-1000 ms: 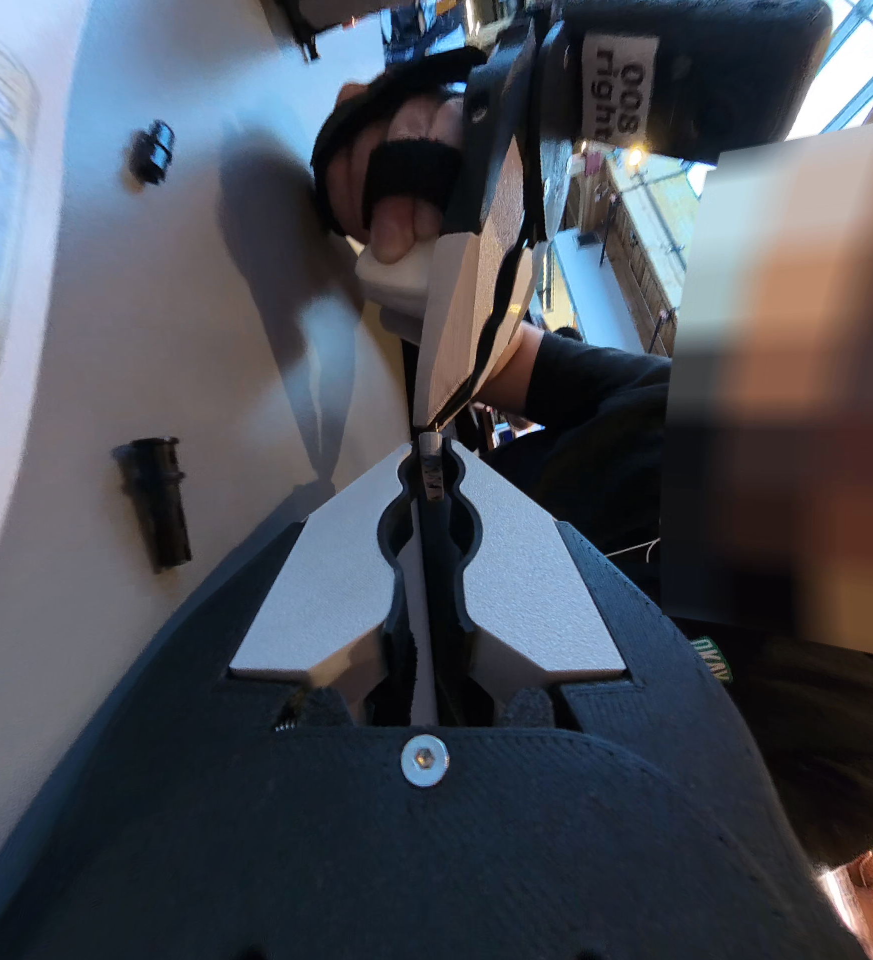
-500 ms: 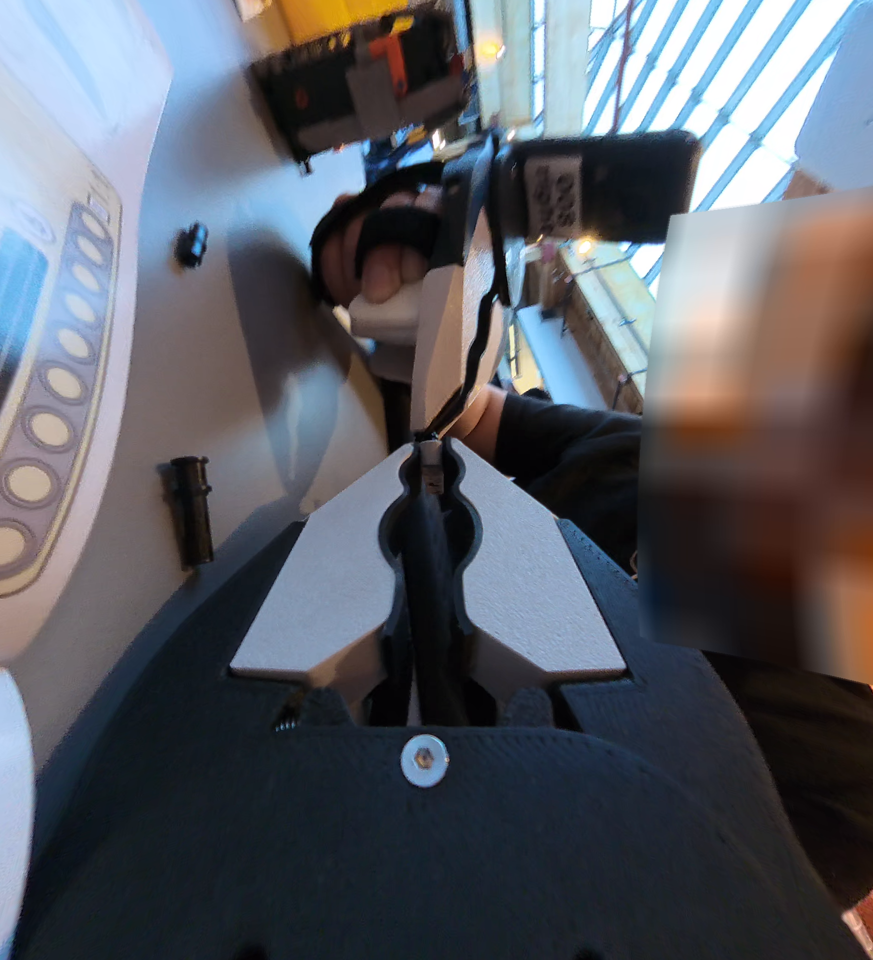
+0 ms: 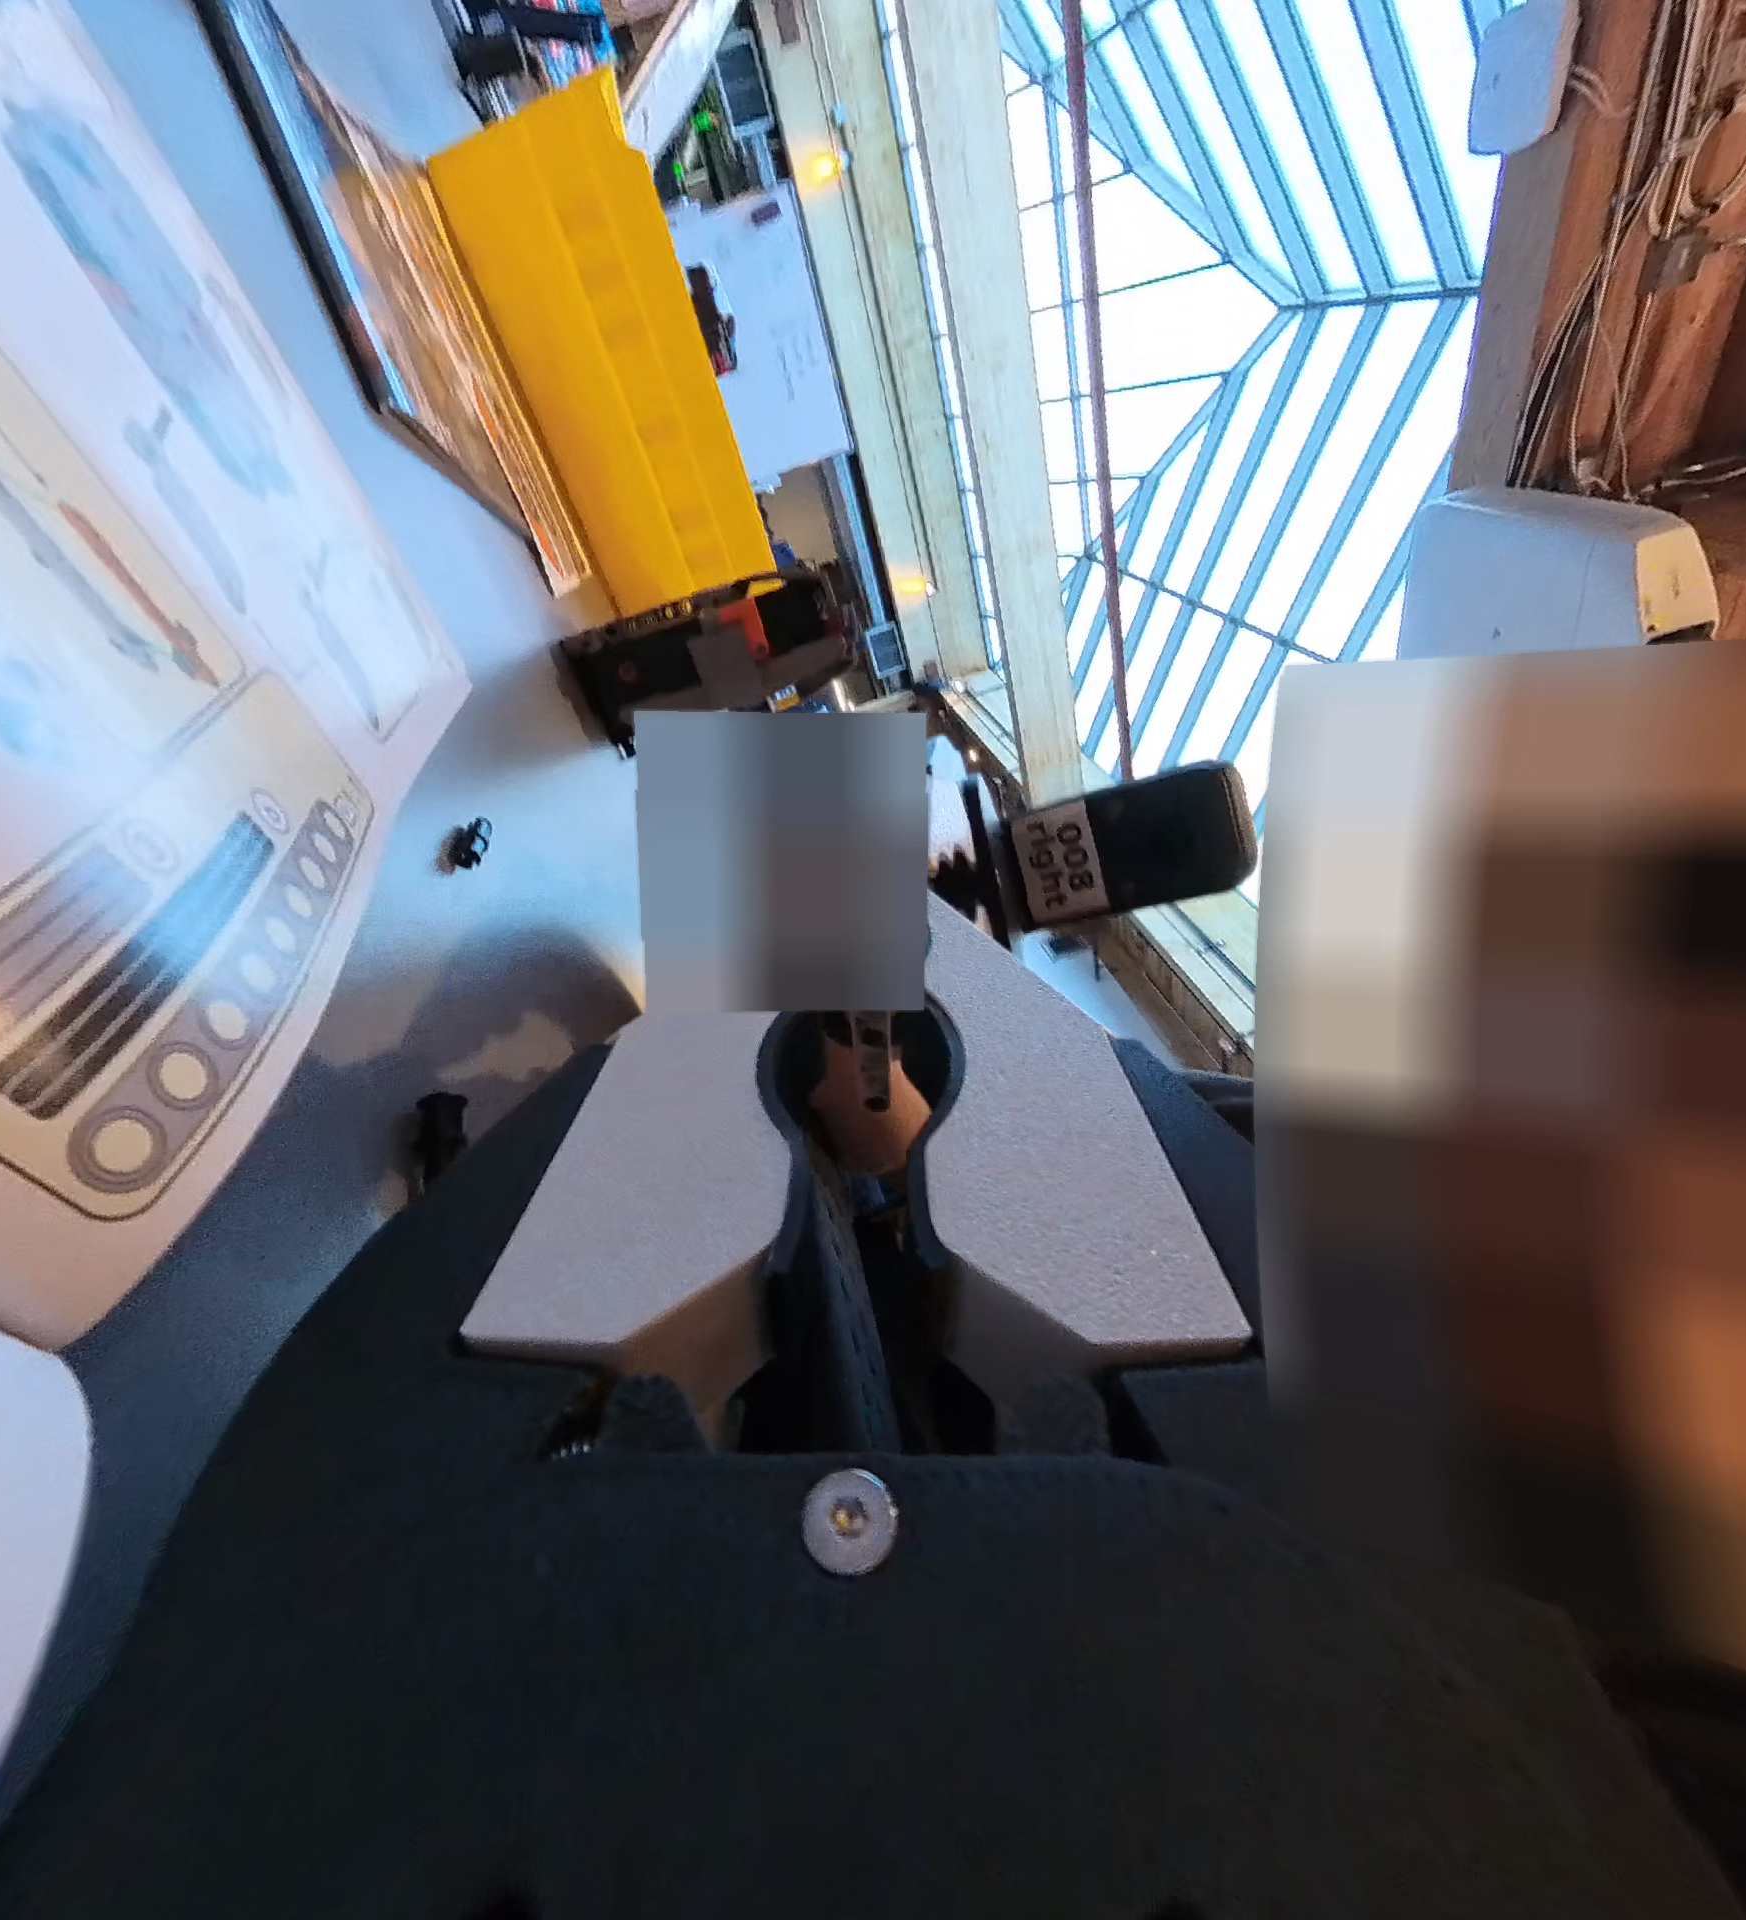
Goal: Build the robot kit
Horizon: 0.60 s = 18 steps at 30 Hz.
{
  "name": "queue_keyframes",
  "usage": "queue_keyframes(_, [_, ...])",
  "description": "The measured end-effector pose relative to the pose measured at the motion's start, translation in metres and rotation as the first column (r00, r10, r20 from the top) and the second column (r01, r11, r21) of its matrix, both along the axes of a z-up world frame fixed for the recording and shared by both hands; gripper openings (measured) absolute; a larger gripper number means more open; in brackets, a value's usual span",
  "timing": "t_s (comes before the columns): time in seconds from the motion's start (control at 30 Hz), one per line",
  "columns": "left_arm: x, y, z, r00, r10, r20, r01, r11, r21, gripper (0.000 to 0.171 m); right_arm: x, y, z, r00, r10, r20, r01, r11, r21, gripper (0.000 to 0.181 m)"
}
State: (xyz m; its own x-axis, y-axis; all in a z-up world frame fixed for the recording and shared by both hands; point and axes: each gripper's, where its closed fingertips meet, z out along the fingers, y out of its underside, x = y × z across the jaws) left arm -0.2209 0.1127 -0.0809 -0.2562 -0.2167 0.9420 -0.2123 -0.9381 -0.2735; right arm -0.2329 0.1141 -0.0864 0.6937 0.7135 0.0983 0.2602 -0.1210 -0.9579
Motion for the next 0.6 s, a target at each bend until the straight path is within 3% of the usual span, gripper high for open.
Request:
queue_keyframes(0.3, [0.017,0.015,0.02,0.971,0.221,0.087,-0.222,0.975,0.002,0.003,0.019,0.016,0.02,0.967,-0.253,0.0,0.251,0.961,0.113,0.001])
queue_keyframes(0.6, [0.026,0.017,0.037,0.932,0.315,0.176,-0.306,0.949,-0.078,0.007,0.032,0.018,0.035,0.946,-0.306,-0.103,0.317,0.942,0.113,0.001])
